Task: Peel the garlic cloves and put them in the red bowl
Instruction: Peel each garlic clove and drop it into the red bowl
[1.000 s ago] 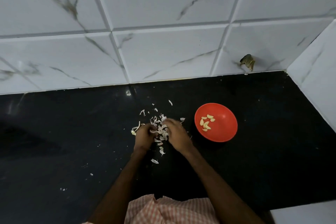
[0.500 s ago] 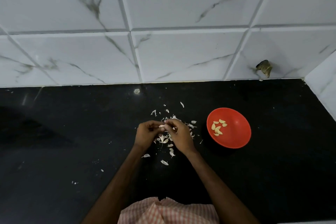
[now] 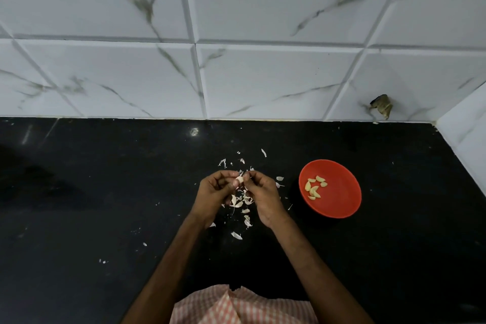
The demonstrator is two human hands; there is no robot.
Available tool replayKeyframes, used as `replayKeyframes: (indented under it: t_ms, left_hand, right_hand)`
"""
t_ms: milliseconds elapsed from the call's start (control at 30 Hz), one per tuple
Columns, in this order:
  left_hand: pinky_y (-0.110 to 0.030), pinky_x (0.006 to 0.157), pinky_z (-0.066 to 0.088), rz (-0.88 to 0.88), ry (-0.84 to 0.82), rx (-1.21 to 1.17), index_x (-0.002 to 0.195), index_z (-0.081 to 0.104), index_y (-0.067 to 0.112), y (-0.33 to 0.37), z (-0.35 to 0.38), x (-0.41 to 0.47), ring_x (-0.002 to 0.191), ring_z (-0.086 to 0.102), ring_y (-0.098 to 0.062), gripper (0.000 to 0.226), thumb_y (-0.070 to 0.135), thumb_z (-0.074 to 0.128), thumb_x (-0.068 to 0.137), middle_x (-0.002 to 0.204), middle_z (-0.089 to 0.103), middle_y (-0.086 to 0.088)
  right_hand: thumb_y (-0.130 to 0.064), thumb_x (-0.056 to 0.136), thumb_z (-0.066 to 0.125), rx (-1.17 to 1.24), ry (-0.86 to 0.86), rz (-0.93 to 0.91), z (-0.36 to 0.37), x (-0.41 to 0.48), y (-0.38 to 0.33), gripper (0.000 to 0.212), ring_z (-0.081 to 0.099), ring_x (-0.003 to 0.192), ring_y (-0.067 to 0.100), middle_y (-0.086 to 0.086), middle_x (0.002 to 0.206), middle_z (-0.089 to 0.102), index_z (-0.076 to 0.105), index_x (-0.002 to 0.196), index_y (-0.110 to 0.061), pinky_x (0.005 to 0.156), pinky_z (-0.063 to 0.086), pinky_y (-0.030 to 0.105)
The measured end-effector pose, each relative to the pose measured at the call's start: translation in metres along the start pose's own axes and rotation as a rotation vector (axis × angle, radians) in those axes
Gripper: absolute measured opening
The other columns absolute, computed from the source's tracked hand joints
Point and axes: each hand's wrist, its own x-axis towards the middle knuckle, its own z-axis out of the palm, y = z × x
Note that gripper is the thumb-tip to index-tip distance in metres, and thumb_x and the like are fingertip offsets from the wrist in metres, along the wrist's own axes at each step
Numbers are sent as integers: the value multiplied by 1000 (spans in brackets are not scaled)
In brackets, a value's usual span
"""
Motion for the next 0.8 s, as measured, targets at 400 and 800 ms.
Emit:
replayKeyframes:
  t_ms: [400,800]
  left_hand:
    - [-27,71,52,265,-124,810,104,64,13,18,3,2,79,64,-8,15,23,54,104,85,67,5]
    - [-21,60,38,15,64,343,75,54,8,23,38,-6,61,41,-4,37,19,42,109,65,46,7]
  right_hand:
    - [-15,97,67,-270,76,-94,-1,8,-3,14,68,80,15,4,79,72,68,83,-10,82,54,34]
    - [-16,91,69,-289,72,-184,1,7,-13,9,68,84,22,2,80,71,67,82,-15,86,56,45]
